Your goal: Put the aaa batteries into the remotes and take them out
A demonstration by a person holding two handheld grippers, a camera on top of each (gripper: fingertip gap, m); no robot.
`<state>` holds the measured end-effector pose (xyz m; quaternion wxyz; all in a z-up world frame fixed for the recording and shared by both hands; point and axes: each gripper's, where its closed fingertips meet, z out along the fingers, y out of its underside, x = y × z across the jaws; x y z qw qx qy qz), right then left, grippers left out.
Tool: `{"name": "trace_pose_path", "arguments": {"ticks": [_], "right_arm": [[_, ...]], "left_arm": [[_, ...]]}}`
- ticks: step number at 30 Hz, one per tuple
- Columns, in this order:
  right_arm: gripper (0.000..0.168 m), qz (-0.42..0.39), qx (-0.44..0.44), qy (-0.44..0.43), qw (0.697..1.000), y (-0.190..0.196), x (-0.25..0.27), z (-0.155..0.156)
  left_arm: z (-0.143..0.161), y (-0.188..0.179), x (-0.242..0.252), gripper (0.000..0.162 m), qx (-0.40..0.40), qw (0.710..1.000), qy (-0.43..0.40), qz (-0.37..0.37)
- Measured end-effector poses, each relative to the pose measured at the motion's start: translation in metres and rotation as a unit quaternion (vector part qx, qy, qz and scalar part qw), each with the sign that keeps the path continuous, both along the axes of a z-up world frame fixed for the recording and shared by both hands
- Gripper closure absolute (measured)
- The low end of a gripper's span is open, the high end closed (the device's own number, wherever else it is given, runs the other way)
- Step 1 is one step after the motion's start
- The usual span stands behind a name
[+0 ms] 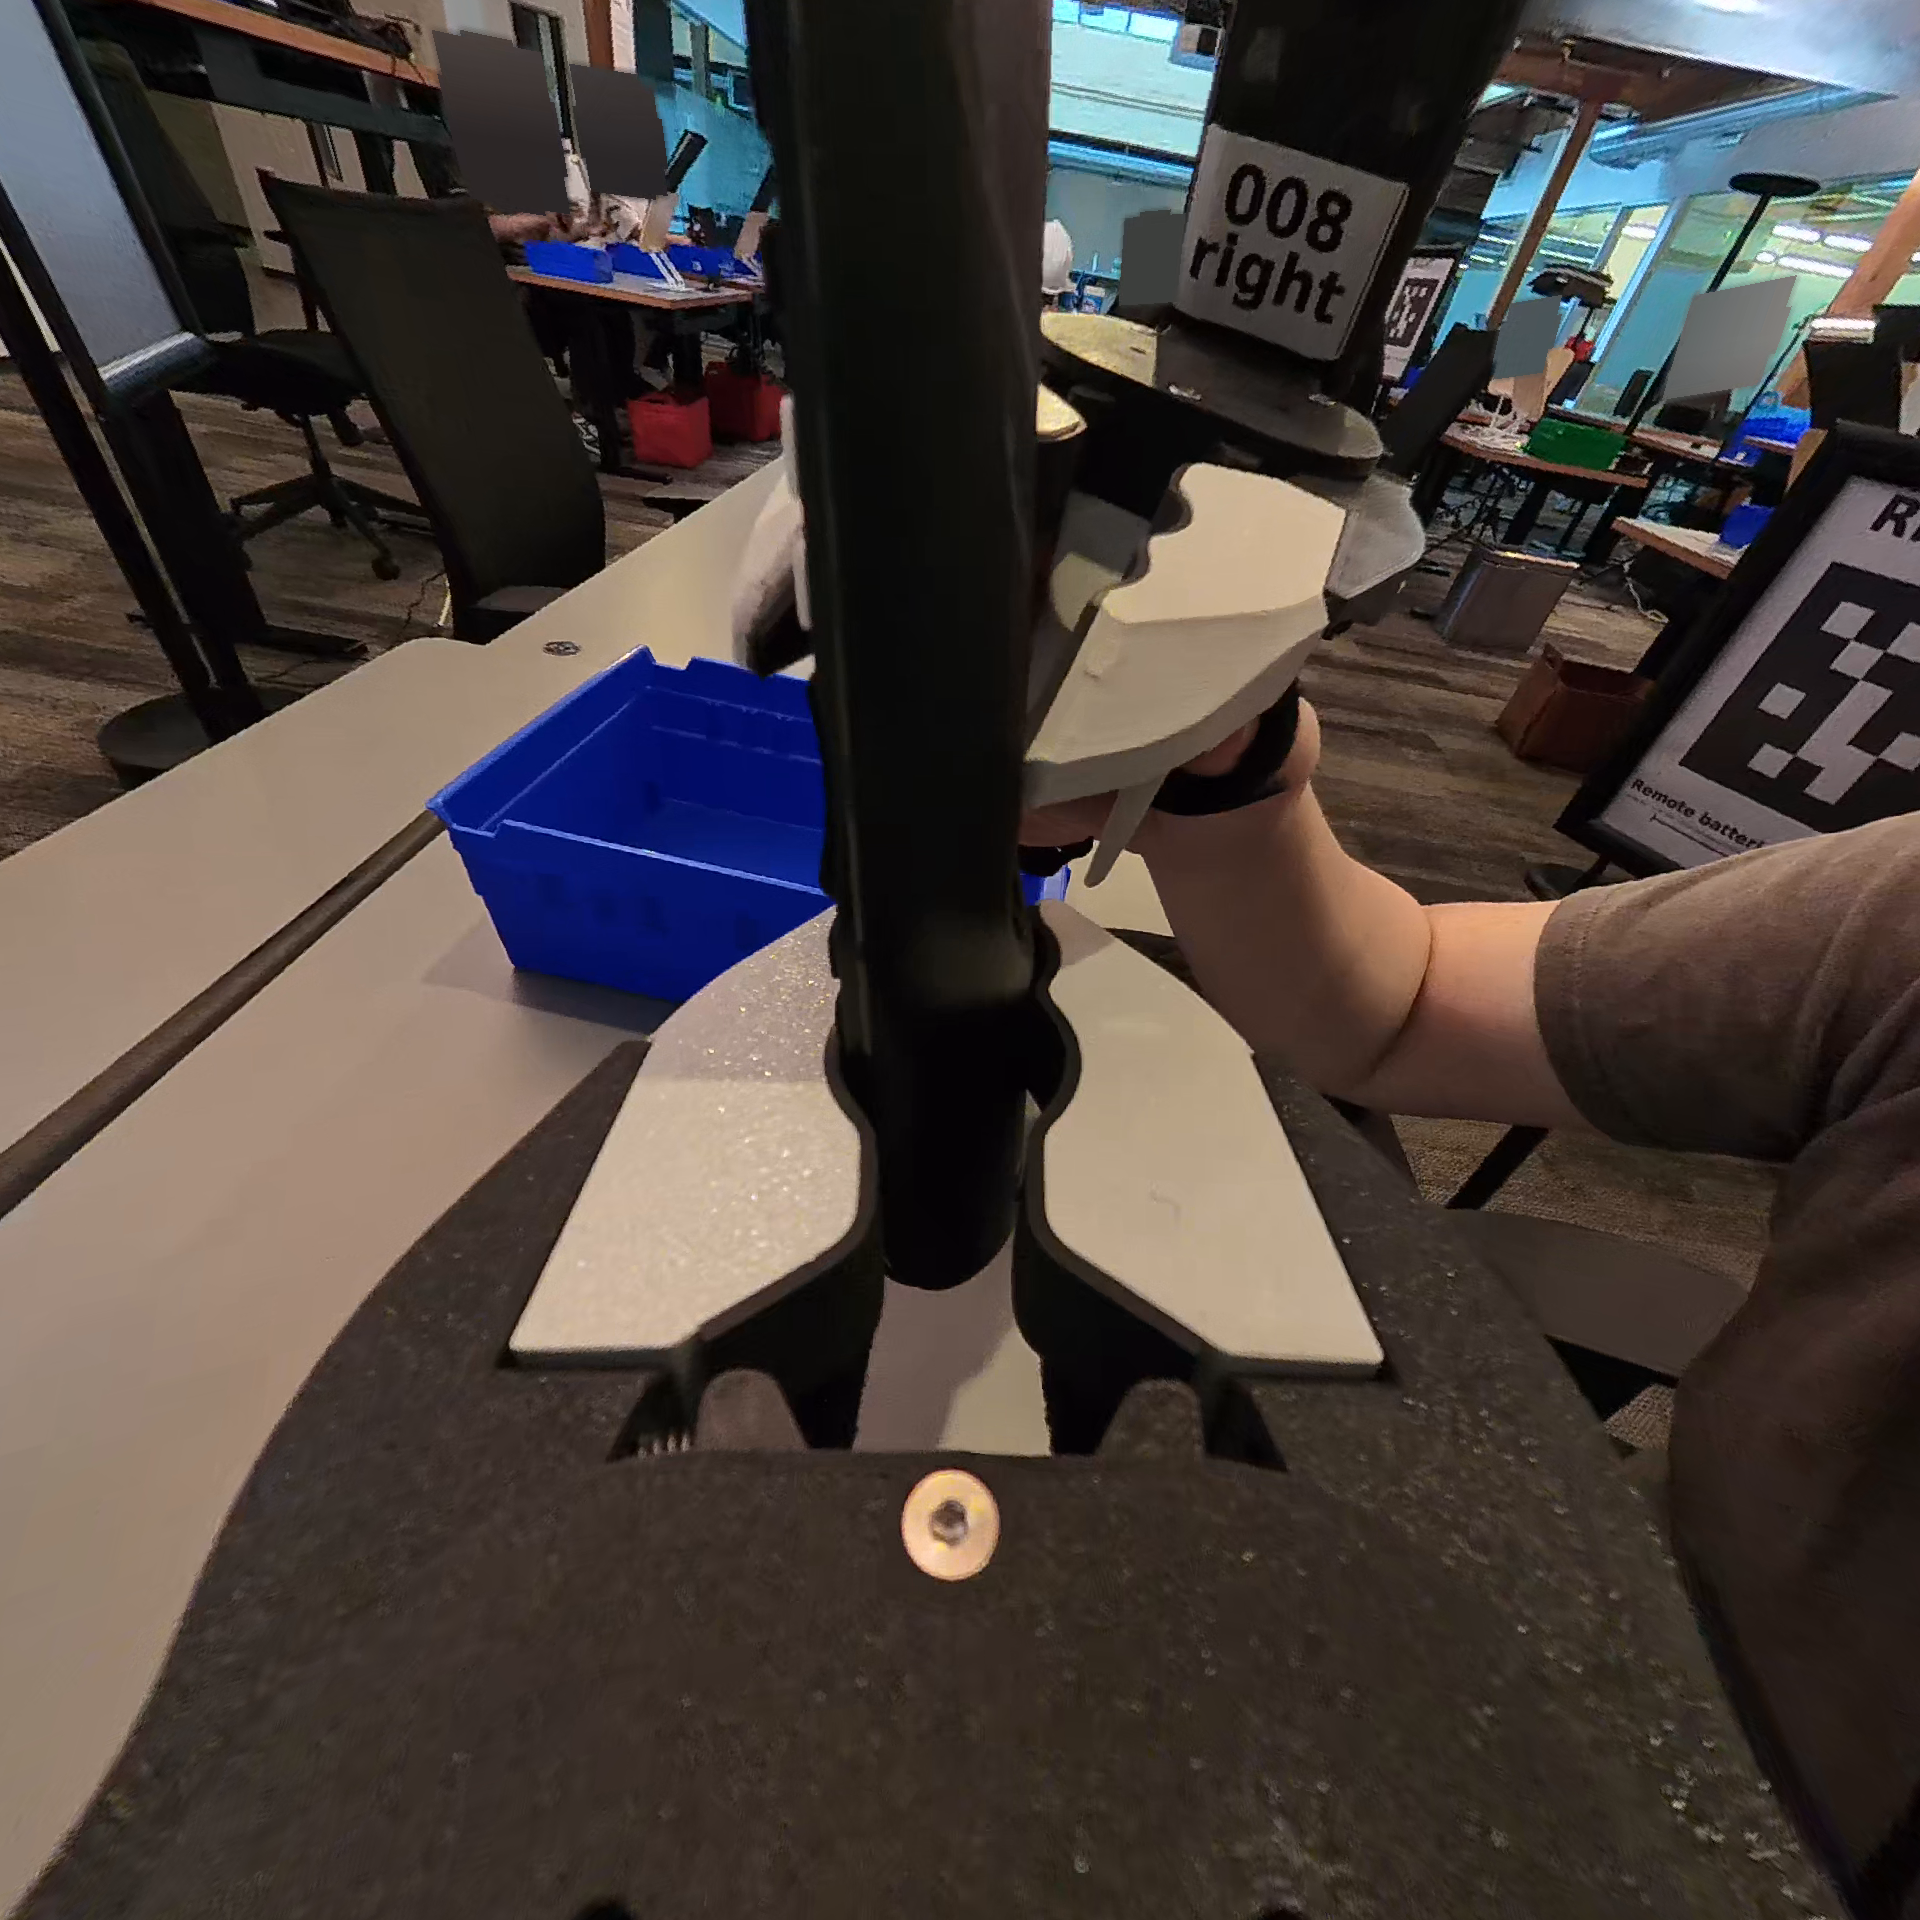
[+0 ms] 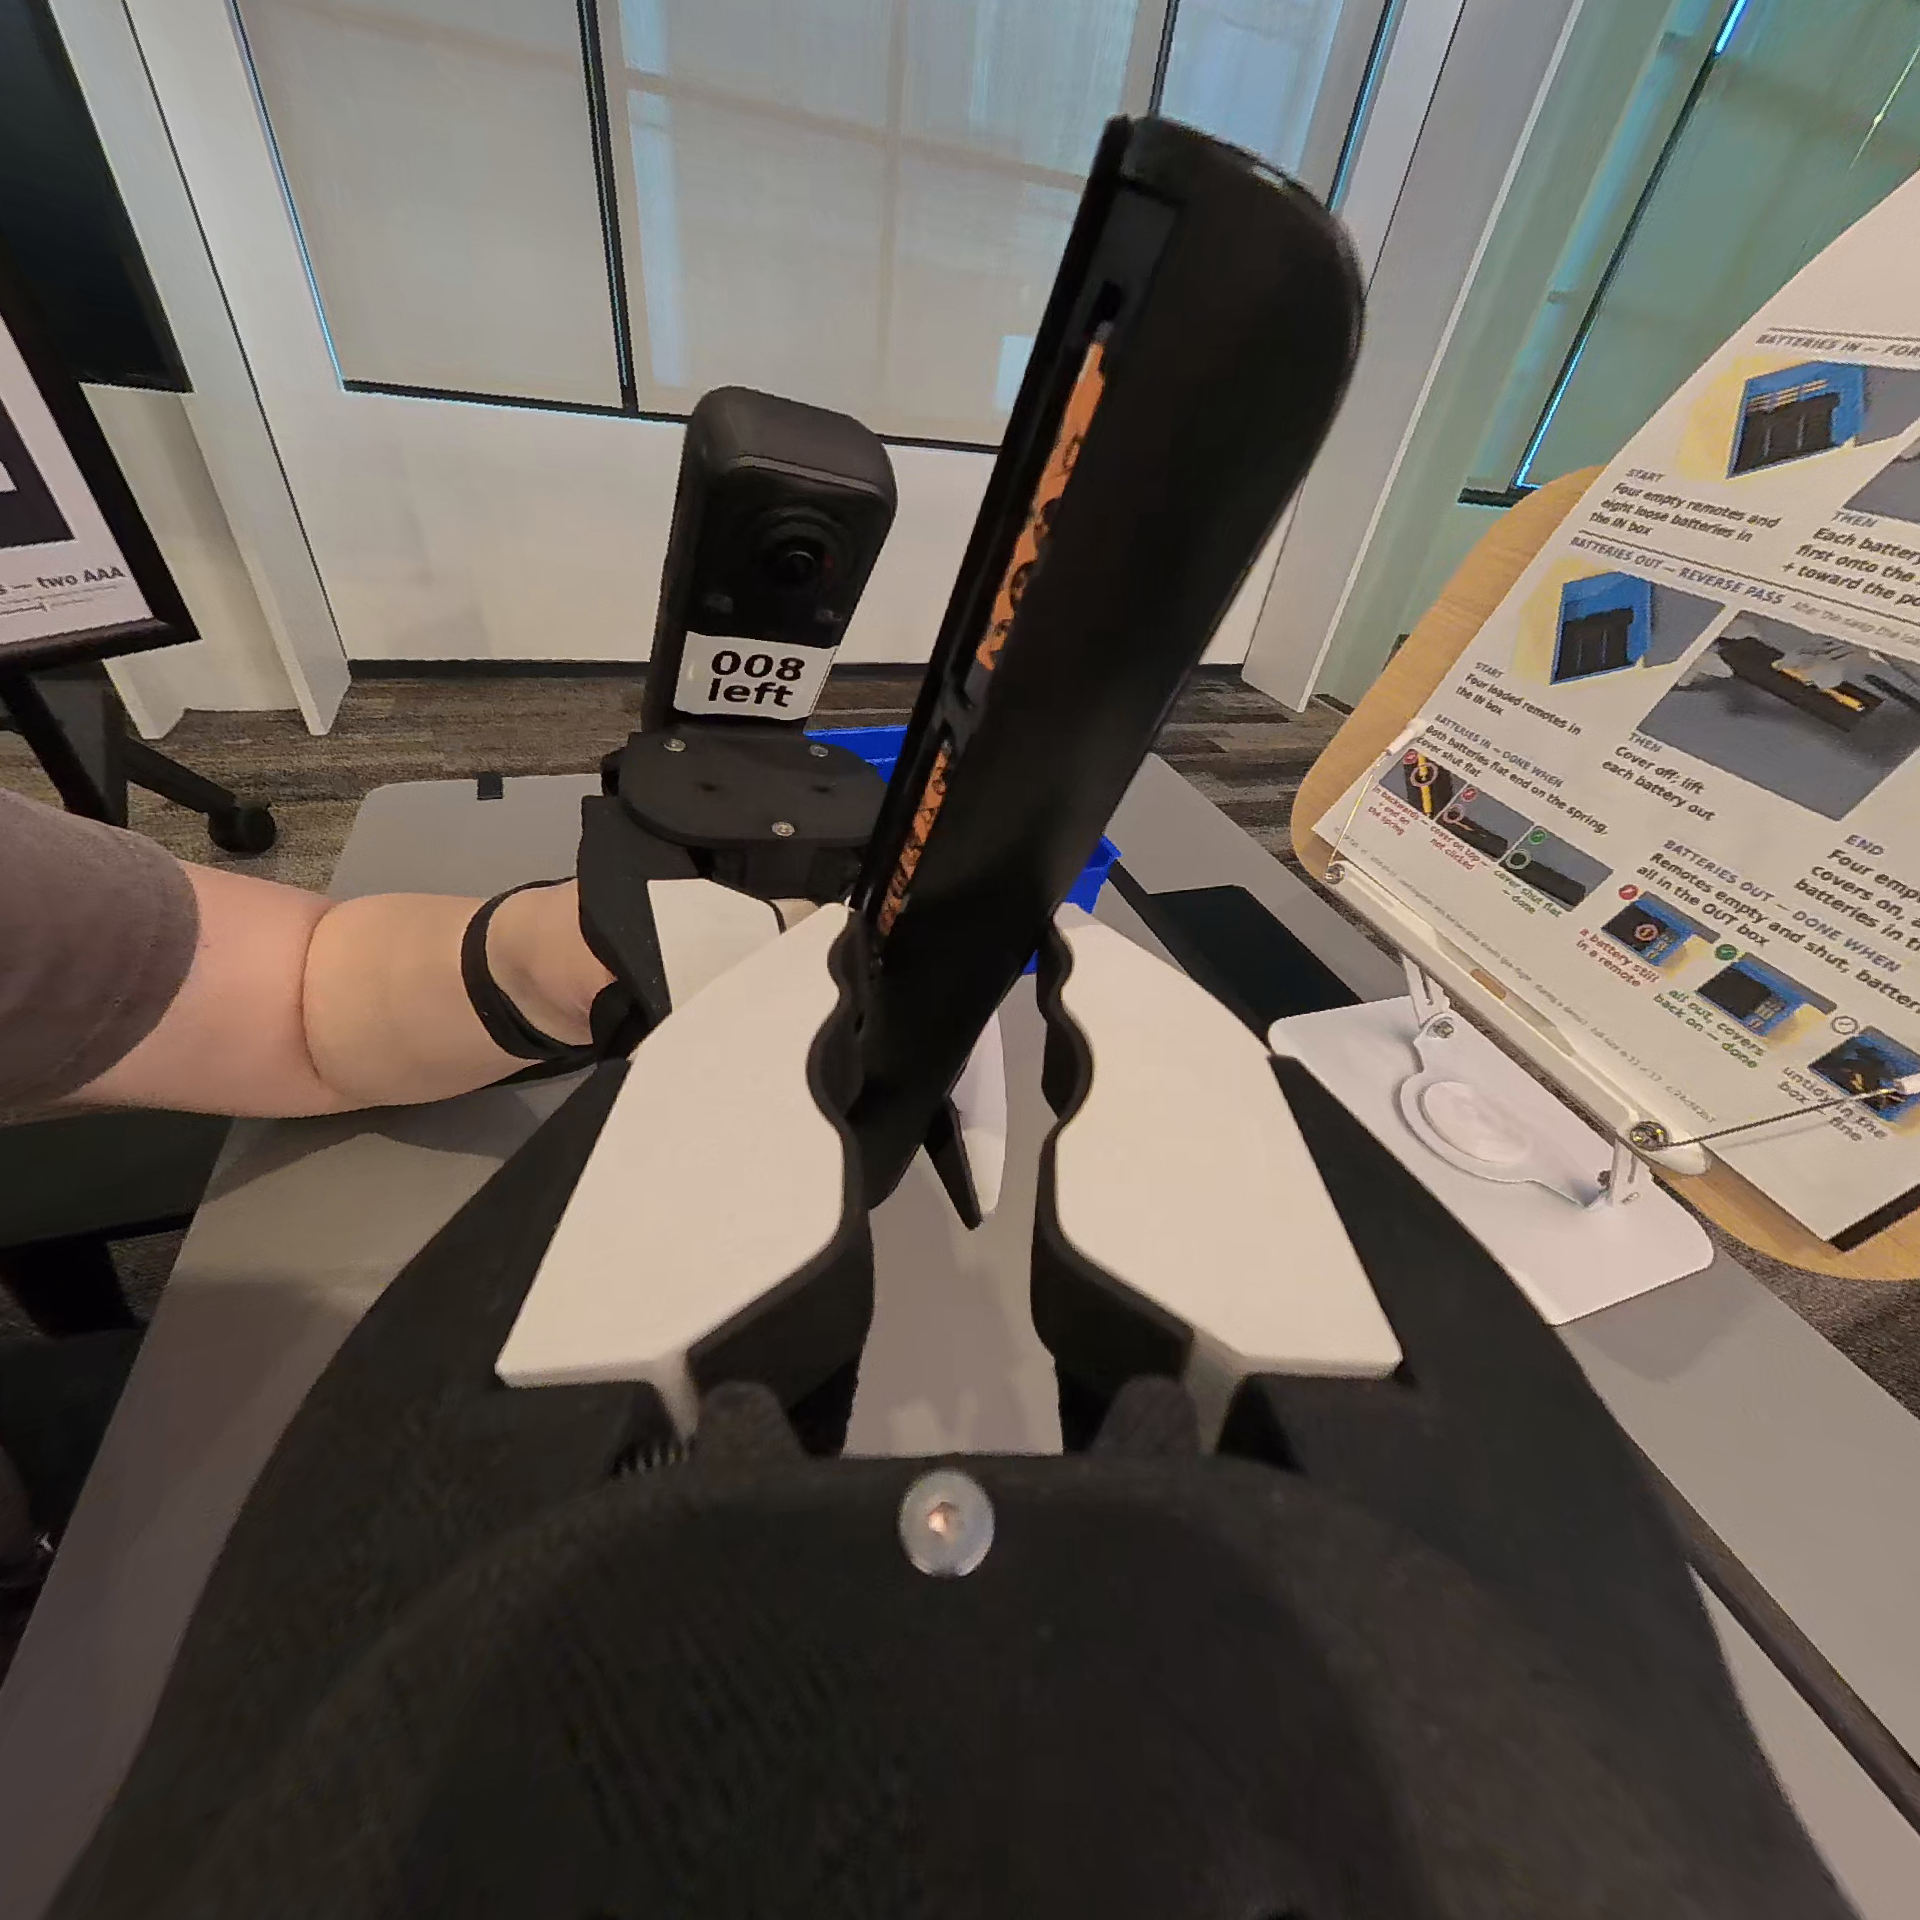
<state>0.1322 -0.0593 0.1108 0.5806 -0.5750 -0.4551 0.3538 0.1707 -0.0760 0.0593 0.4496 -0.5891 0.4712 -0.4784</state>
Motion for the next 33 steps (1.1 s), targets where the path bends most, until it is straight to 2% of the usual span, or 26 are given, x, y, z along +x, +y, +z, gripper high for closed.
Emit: {"name": "trace_pose_path", "arguments": {"ticks": [11,18,26,33], "right_arm": [[0.133,-0.001,-0.006,-0.004,1.000,0.003,0.003,-0.002],[0.131,0.048,-0.100,0.101,0.989,0.008,0.017,0.014],[0.128,-0.027,-0.043,-0.001,0.999,0.020,0.011,-0.009],[0.129,-0.007,-0.059,-0.020,0.998,0.016,0.008,-0.016]], "left_arm": [[-0.001,-0.001,0.001,0.137,-0.030,0.999,-0.005,-0.010],[-0.007,0.000,0.003,0.137,-0.079,0.997,-0.002,-0.010],[-0.010,0.003,0.002,0.137,-0.112,0.994,0.000,-0.006],[-0.015,0.001,0.004,0.137,-0.109,0.994,0.015,-0.007]]}}
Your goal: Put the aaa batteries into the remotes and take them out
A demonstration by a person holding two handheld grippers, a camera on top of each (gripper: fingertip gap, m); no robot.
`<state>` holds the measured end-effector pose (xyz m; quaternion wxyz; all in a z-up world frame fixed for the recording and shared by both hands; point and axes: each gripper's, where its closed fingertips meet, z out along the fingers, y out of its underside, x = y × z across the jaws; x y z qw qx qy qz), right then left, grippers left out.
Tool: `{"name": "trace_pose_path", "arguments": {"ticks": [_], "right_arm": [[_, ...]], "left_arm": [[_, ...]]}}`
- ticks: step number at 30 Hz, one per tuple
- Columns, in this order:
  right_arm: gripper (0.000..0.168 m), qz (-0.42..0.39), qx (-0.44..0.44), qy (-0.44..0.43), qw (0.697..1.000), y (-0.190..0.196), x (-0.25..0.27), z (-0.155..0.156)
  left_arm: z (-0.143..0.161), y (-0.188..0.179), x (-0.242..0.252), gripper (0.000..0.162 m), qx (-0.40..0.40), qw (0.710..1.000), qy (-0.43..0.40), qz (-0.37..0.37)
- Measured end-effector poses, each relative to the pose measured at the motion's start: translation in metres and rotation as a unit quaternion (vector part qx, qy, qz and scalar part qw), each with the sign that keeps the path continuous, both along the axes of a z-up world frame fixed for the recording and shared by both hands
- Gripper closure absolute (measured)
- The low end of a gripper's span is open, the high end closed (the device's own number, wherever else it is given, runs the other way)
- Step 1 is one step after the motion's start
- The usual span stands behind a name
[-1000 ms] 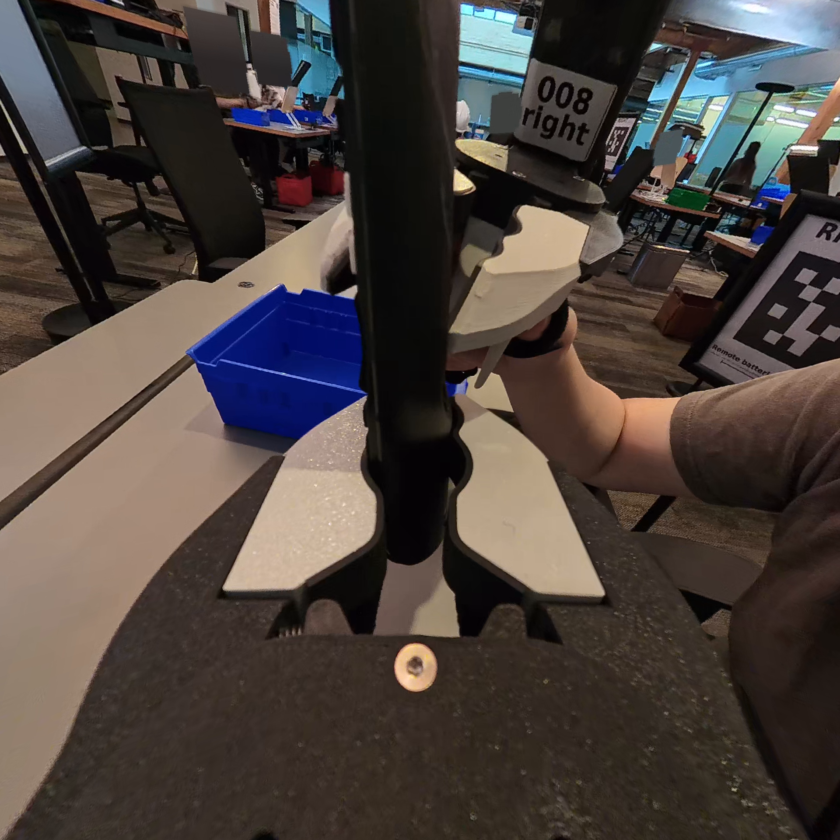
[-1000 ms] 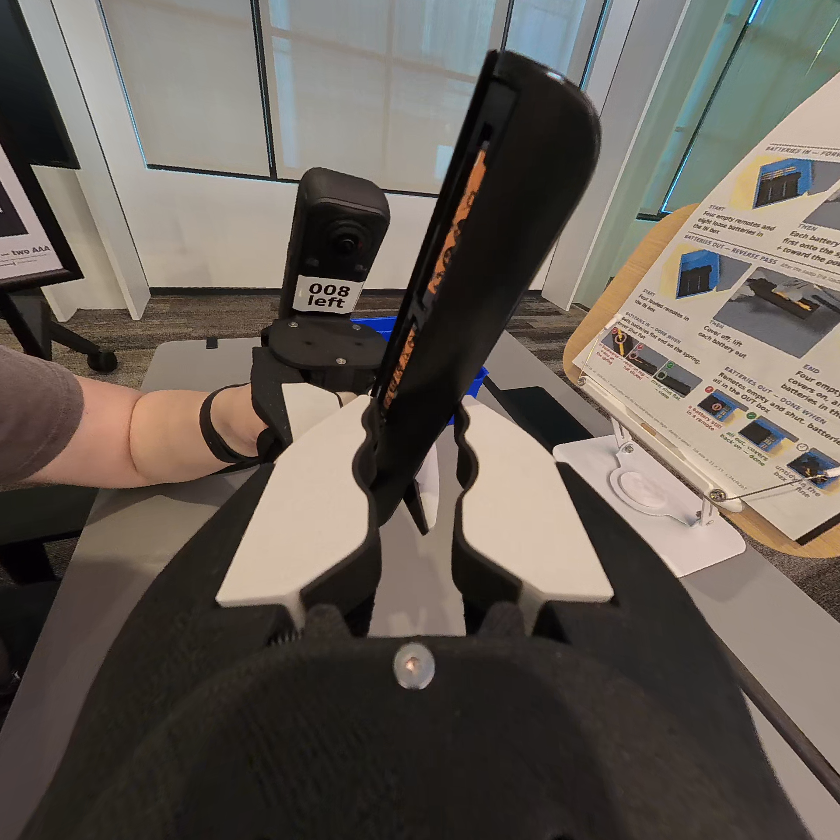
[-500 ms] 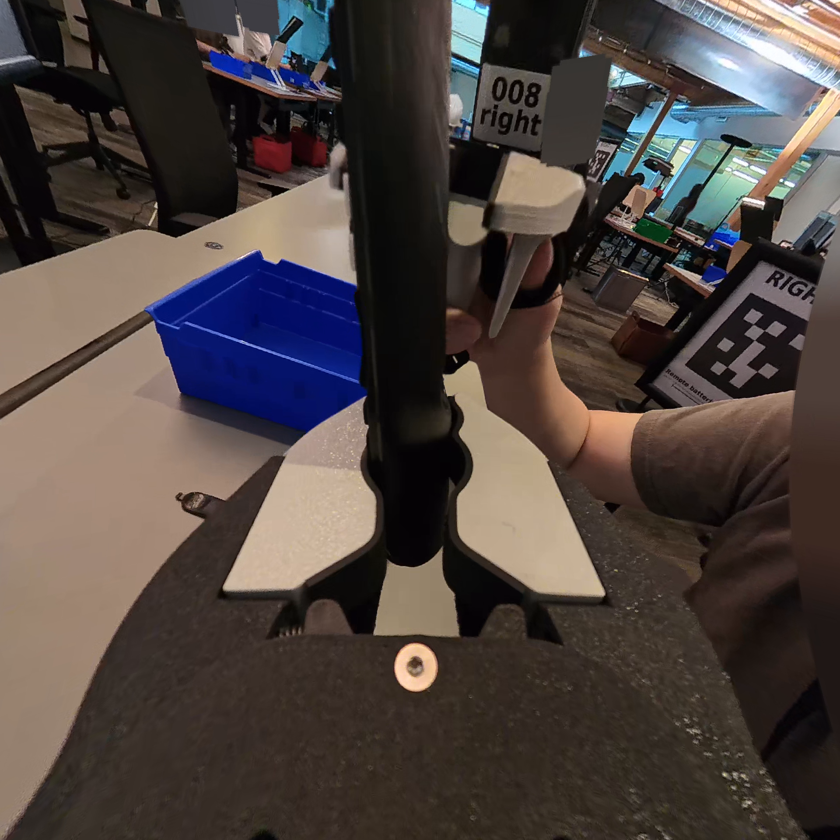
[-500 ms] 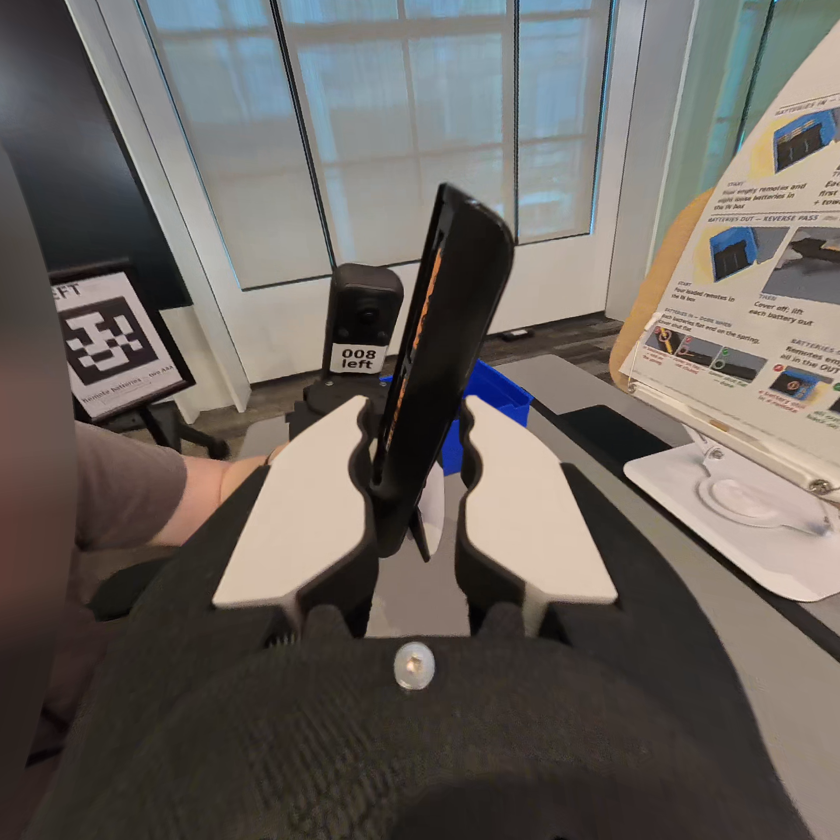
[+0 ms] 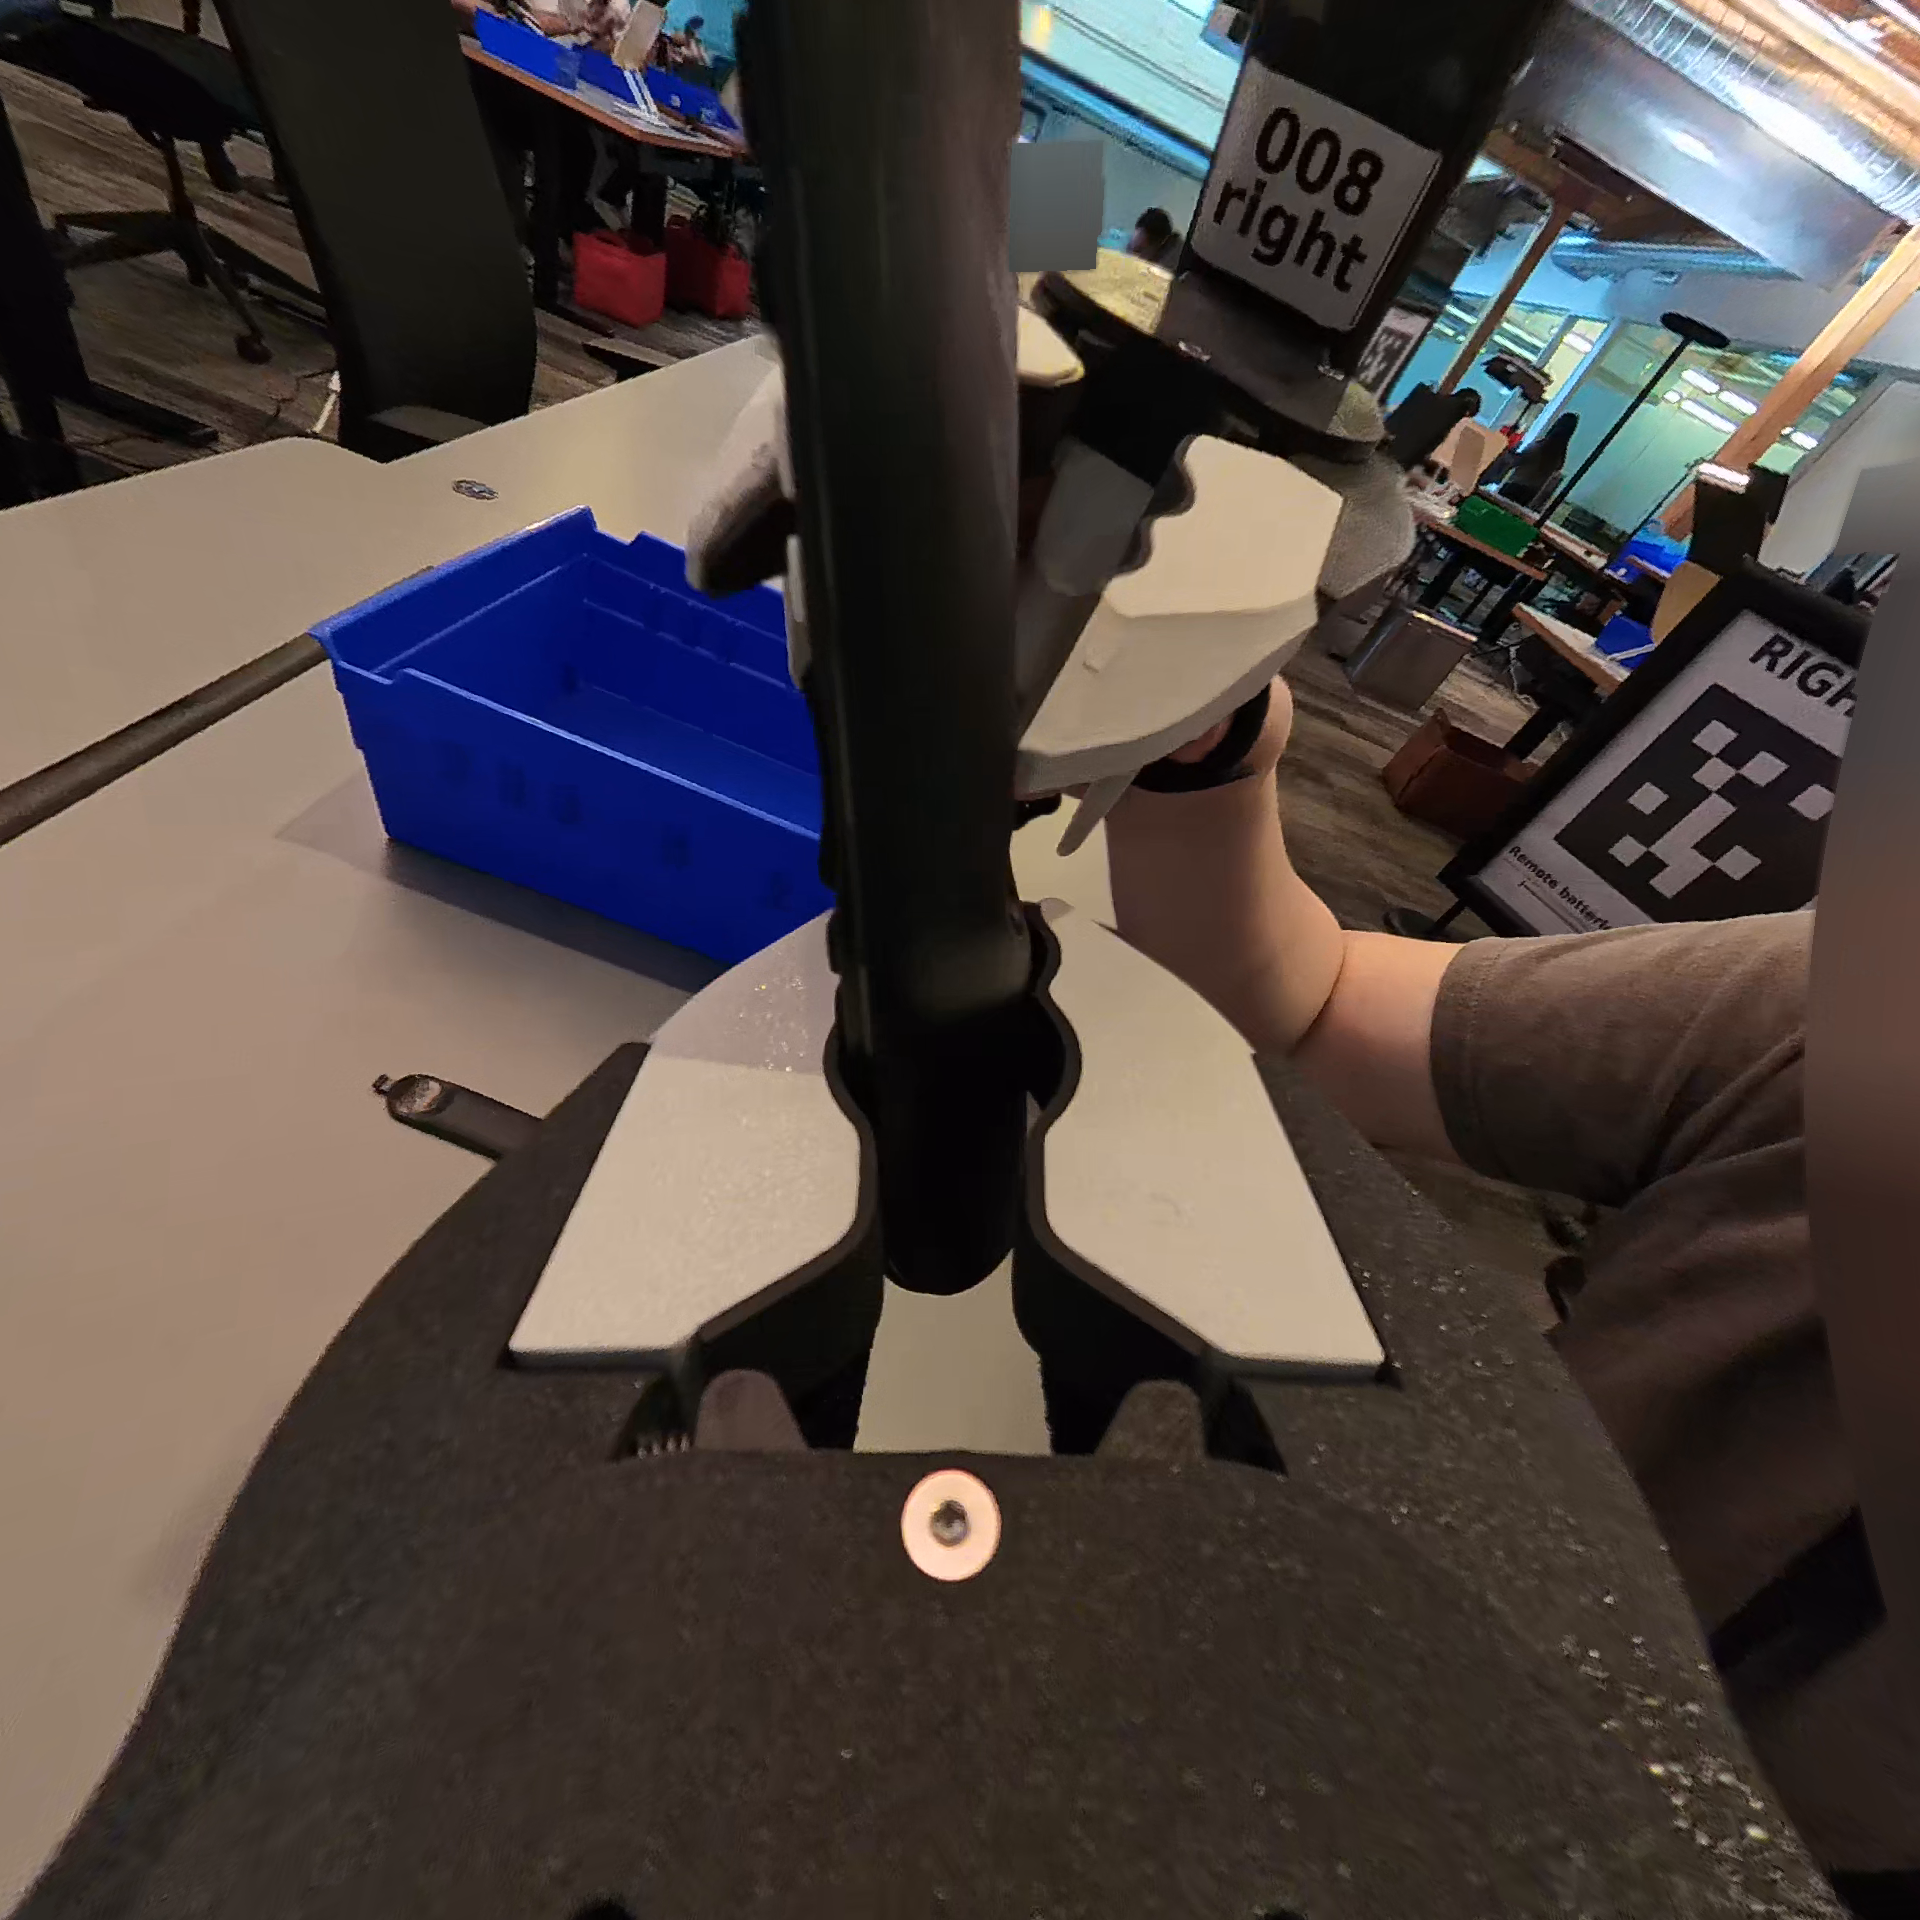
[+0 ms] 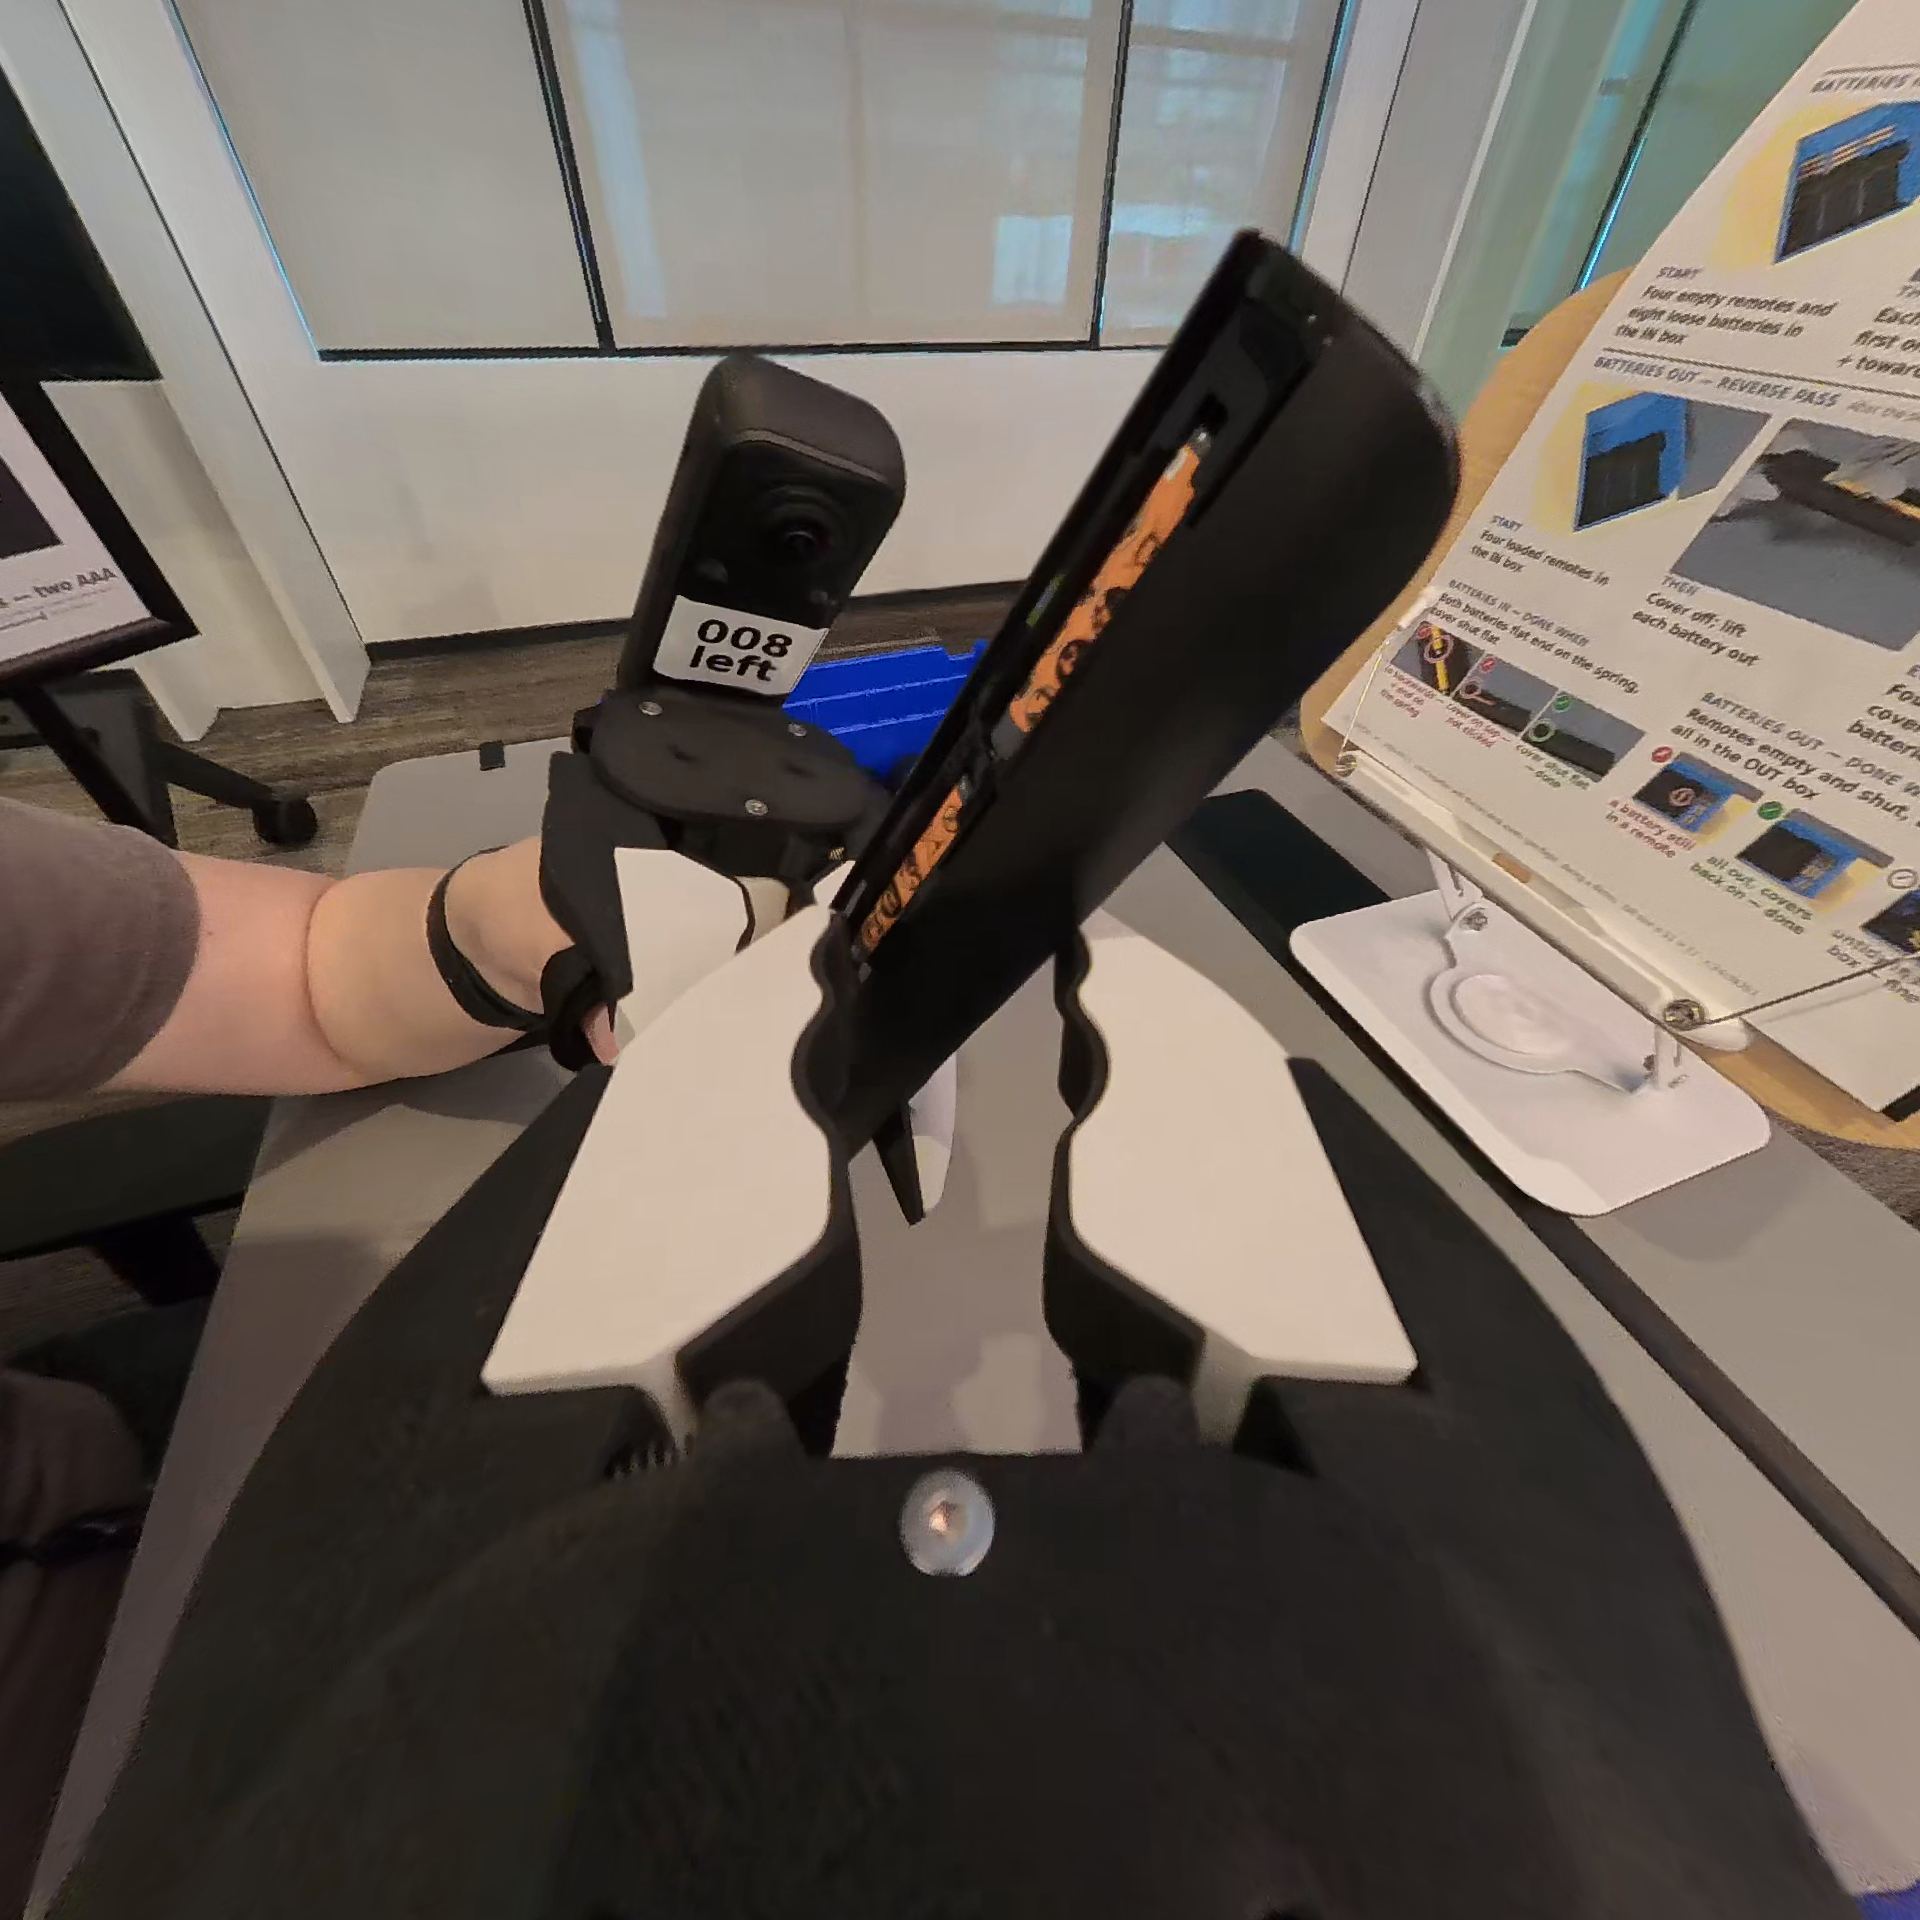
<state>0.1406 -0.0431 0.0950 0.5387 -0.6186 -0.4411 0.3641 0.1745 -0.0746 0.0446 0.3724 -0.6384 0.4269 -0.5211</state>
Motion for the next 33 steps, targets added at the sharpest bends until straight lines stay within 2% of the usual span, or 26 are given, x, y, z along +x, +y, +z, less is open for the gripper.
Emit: {"name": "trace_pose_path", "arguments": {"ticks": [7,12,16,33], "right_arm": [[0.132,0.002,-0.001,0.008,1.000,-0.0017,0.0023,0.0044],[0.129,-0.015,0.011,-0.017,1.000,0.0009,0.0038,0.0007],[0.131,-0.006,0.008,-0.020,1.000,0.0001,0.0044,0.0005],[0.132,-0.006,0.016,0.010,1.000,0.0026,0.0008,0.0056]], "left_arm": [[0.0019,-0.0037,0.0010,0.137,-0.008,1.000,-0.006,-0.009],[-0.0026,-0.0015,0.0018,0.137,-0.004,1.000,0.005,-0.002],[-0.0047,0.0005,0.0028,0.136,0.026,0.999,0.018,0.009],[-0.0007,0.0030,0.0012,0.136,0.029,1.000,0.001,0.012]]}}
